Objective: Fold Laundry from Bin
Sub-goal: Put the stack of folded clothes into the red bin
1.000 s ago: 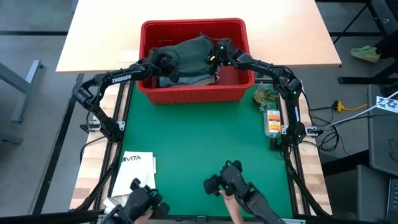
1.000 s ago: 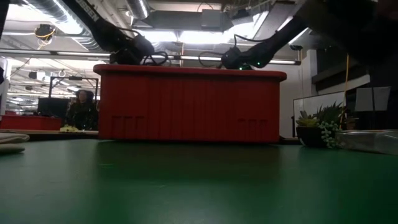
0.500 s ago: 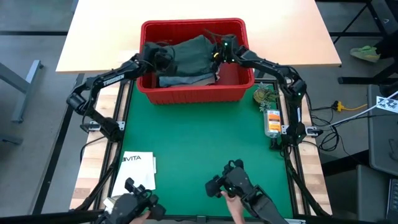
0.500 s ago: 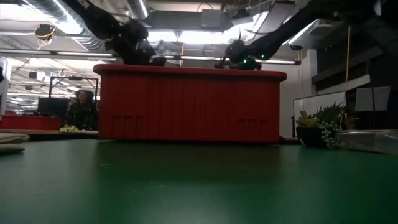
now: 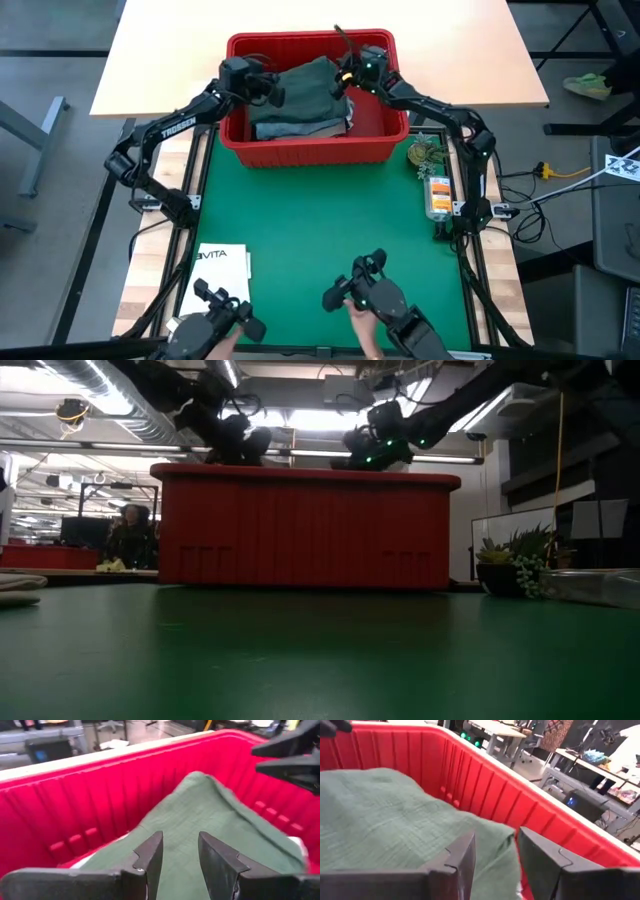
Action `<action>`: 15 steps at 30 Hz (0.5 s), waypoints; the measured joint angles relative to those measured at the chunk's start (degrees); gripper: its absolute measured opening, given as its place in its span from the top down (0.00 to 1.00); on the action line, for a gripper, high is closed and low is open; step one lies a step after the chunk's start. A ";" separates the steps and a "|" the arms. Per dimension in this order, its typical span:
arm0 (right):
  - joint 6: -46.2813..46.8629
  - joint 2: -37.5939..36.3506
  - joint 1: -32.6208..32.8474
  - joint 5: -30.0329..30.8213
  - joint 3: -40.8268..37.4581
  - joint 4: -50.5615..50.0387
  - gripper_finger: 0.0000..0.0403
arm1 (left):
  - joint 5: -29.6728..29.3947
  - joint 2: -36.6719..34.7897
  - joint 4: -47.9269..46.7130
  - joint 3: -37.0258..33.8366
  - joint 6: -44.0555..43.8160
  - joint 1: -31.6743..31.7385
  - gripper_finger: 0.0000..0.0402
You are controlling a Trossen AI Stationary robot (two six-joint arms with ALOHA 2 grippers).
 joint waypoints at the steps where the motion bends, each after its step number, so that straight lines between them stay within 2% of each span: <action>1: 0.01 0.68 -0.01 0.47 0.00 0.65 0.63 | -0.88 0.32 0.07 0.00 0.00 0.02 0.70; 9: 1.67 6.38 -0.08 3.05 -0.02 1.06 0.63 | -5.99 7.35 2.26 0.00 0.00 0.40 0.70; 15: 1.85 9.44 -0.08 4.21 -0.02 1.15 0.63 | -6.49 15.02 4.52 0.00 -0.01 1.80 0.70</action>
